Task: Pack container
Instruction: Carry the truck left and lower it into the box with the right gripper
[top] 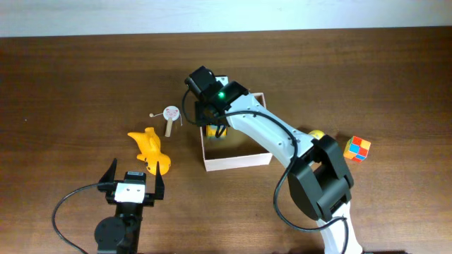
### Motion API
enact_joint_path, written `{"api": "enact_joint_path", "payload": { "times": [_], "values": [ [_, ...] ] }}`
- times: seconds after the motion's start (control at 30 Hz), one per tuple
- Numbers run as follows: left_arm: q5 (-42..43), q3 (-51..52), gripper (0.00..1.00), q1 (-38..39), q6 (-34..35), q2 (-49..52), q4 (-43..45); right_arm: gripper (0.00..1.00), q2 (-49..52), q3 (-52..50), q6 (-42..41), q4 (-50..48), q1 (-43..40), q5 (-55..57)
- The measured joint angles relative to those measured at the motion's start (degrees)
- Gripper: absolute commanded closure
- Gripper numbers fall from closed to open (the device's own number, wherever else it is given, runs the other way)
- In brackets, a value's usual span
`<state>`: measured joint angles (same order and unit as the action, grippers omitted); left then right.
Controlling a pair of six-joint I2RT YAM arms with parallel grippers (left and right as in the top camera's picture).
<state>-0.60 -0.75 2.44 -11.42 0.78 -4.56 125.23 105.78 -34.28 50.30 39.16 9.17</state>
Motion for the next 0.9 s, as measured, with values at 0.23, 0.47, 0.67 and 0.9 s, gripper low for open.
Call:
{"api": "enact_joint_path", "payload": {
  "times": [0.23,0.47,0.67,0.9],
  "values": [
    [0.0,0.0,0.01,0.0,0.0,0.0,0.0,0.01,0.0,0.0,0.7,0.0,-0.1,0.0],
    [0.0,0.0,0.01,0.0,0.0,0.0,0.0,0.01,0.0,1.7,4.3,4.8,-1.7,-0.2],
    [0.0,0.0,0.01,0.0,0.0,0.0,0.0,0.01,-4.0,7.0,8.8,5.9,-5.5,-5.4],
    [0.0,0.0,0.01,0.0,0.0,0.0,0.0,0.30,-9.0,8.9,12.4,9.1,-10.7,-9.2]
  ]
}}
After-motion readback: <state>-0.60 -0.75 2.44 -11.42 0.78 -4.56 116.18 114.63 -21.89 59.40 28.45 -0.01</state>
